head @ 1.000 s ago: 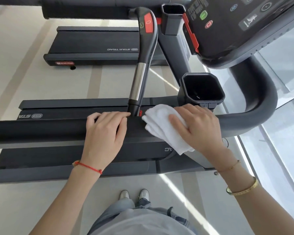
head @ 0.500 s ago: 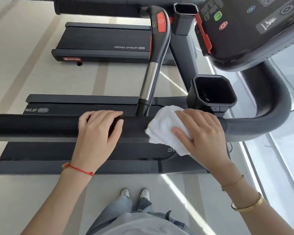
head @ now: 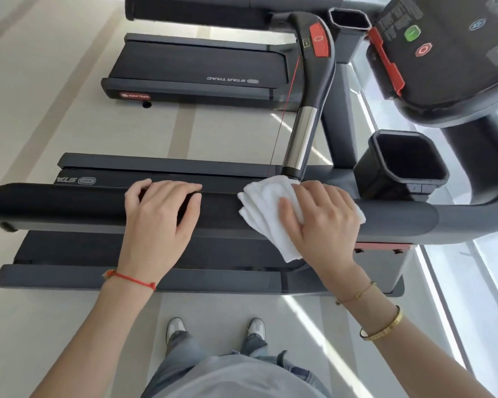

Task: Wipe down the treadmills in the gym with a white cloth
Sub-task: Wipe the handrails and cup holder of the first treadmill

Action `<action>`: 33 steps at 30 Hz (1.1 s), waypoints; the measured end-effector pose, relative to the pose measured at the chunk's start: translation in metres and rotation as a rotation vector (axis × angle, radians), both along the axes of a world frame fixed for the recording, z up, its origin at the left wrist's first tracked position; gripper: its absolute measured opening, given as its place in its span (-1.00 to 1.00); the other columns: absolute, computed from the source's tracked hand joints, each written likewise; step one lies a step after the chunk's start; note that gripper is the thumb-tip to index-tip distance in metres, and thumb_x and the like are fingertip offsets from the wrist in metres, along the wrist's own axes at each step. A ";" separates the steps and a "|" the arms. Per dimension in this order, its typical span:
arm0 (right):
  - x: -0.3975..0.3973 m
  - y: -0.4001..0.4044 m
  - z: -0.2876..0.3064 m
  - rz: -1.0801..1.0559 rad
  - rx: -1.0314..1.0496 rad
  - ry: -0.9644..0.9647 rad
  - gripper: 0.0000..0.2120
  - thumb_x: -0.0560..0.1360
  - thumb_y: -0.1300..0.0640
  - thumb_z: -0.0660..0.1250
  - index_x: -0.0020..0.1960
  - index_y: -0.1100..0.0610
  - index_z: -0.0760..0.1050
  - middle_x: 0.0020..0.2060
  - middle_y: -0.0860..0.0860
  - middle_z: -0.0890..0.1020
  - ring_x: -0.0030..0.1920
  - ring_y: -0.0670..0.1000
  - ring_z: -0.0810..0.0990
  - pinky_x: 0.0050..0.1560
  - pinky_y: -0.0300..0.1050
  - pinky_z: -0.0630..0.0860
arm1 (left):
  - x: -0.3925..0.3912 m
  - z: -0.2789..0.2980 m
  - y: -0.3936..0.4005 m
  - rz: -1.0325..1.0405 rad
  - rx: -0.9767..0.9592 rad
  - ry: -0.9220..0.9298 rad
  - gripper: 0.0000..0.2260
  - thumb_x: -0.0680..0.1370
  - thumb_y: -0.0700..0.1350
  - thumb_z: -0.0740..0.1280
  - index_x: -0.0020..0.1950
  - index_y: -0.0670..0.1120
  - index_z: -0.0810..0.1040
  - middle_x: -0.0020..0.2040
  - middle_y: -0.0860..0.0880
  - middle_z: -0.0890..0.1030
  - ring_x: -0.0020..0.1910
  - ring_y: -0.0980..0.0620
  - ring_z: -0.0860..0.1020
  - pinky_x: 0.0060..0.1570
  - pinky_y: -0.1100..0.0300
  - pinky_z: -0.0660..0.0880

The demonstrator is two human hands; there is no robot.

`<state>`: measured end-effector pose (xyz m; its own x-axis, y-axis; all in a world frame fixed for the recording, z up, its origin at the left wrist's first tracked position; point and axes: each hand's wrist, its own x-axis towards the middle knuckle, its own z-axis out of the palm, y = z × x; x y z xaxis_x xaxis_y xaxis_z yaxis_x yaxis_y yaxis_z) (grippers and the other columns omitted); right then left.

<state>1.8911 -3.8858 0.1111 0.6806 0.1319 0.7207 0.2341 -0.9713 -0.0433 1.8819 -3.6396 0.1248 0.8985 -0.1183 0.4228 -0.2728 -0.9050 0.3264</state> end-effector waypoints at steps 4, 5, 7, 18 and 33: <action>-0.005 0.040 -0.005 -0.018 -0.024 -0.019 -0.75 0.56 0.02 0.25 -0.11 0.16 0.60 -0.14 0.05 0.65 -0.18 0.12 0.58 0.00 0.02 0.50 | 0.005 -0.001 0.031 -0.046 0.011 -0.010 -0.77 0.64 -0.04 0.20 0.10 -0.05 0.63 0.02 0.07 0.67 0.04 0.05 0.61 0.38 -0.06 0.26; -0.003 0.058 -0.006 -0.002 -0.022 -0.018 -0.75 0.56 0.01 0.26 -0.09 0.16 0.61 -0.14 0.04 0.65 -0.17 0.12 0.58 0.01 0.02 0.50 | 0.006 -0.001 0.038 -0.059 0.018 -0.011 -0.76 0.64 -0.04 0.19 0.10 -0.05 0.63 0.01 0.08 0.67 0.04 0.05 0.61 0.38 -0.06 0.26; 0.002 0.099 -0.005 0.026 0.007 -0.014 -0.76 0.55 0.02 0.26 -0.14 0.14 0.62 -0.18 0.02 0.65 -0.21 0.09 0.58 -0.05 0.01 0.50 | 0.008 -0.002 0.055 -0.077 0.023 -0.013 -0.75 0.62 -0.08 0.17 0.07 -0.07 0.64 -0.02 0.07 0.67 0.01 0.03 0.62 0.36 -0.06 0.27; 0.020 0.239 0.010 0.007 0.056 0.125 -0.65 0.53 0.03 0.24 -0.41 0.12 0.40 -0.49 0.01 0.41 -0.46 0.07 0.35 -0.33 0.00 0.40 | 0.015 -0.004 0.176 -0.050 0.028 -0.046 -0.75 0.59 -0.13 0.13 -0.06 -0.15 0.59 -0.11 0.00 0.65 -0.04 -0.06 0.62 0.29 -0.12 0.34; 0.009 0.269 0.010 0.133 -0.001 0.162 -0.69 0.60 -0.03 0.19 -0.08 0.13 0.62 -0.21 0.01 0.62 -0.22 0.10 0.55 -0.07 0.01 0.47 | 0.013 -0.011 0.250 -0.060 -0.204 0.051 -0.73 0.65 -0.12 0.13 0.16 -0.07 0.62 0.08 0.07 0.66 0.06 0.06 0.61 0.31 -0.16 0.33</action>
